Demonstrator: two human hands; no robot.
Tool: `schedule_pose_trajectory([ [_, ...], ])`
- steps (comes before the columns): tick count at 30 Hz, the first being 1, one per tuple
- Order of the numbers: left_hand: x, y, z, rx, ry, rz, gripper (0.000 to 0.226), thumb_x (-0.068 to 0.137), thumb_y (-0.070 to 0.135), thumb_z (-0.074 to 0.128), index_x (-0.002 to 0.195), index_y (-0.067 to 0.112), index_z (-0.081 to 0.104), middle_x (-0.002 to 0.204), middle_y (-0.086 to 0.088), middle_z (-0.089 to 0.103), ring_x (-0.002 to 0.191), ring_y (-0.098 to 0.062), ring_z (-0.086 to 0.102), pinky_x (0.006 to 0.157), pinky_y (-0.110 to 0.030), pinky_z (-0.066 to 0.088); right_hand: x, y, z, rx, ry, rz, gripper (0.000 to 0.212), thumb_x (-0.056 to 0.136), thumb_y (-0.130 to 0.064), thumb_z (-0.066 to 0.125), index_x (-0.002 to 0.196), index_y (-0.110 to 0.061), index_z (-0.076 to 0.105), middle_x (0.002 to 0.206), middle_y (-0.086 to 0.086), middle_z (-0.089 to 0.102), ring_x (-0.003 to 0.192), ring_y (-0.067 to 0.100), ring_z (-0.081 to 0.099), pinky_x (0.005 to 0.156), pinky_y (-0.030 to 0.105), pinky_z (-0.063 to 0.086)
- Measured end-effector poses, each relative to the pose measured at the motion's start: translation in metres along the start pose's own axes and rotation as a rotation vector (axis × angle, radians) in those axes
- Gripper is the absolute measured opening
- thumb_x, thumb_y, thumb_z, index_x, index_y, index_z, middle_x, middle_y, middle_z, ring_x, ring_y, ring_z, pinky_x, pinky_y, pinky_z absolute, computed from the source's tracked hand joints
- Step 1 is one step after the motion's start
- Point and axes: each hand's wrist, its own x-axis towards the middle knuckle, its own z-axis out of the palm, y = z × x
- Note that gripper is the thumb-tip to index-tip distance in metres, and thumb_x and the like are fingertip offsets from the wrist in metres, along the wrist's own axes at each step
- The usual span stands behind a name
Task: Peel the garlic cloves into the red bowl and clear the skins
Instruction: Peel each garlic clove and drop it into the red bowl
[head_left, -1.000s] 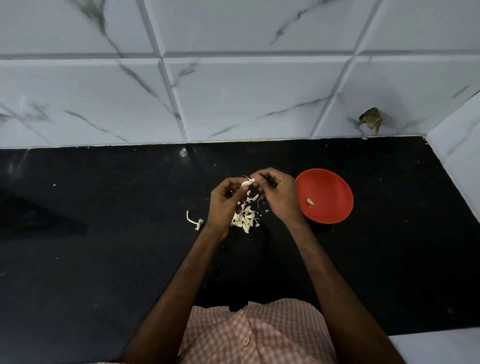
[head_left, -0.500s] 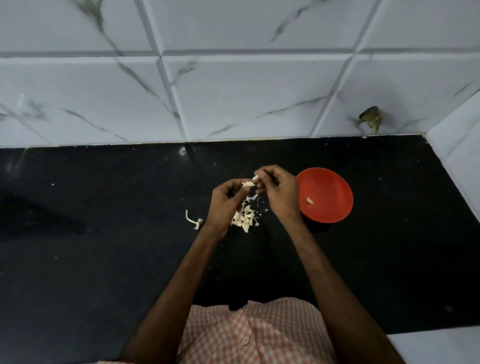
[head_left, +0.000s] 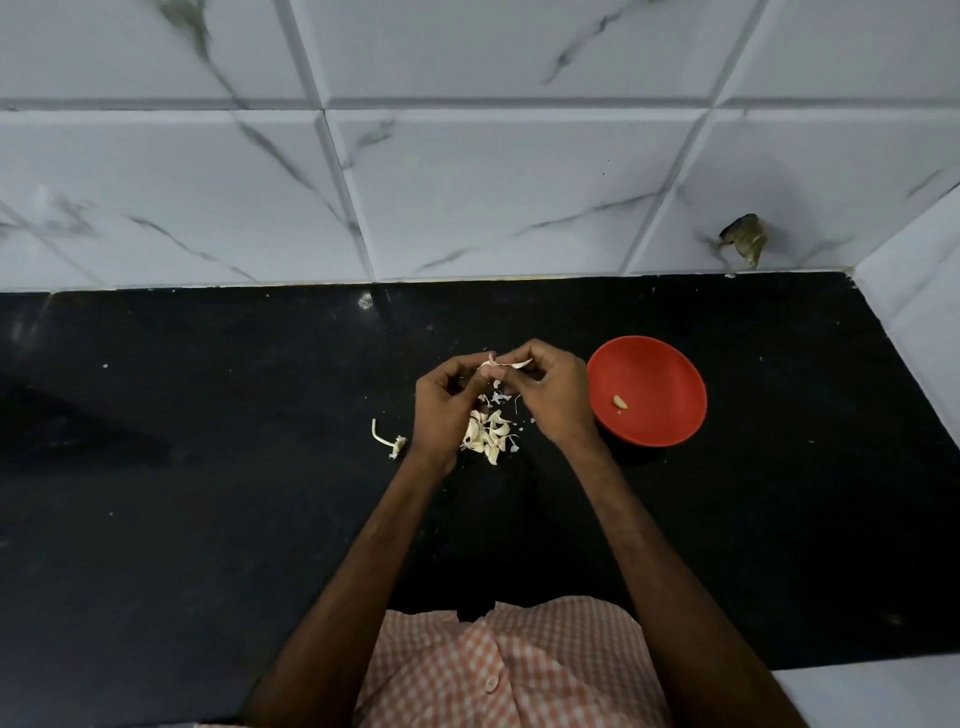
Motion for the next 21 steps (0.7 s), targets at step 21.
schedule_pose_trajectory([
  [21, -0.007, -0.002, 0.013, -0.172, 0.027, 0.001, 0.017, 0.093, 0.0, 0.067, 0.109, 0.0, 0.069, 0.096, -0.008, 0.076, 0.085, -0.017, 0.074, 0.066, -0.025, 0.058, -0.002, -0.004, 0.01, -0.189, 0.047, 0.047, 0.007, 0.099, -0.015, 0.061, 0.093, -0.016, 0.062, 0.084, -0.004, 0.067, 0.075, 0.004, 0.066, 0.064, 0.026, 0.056],
])
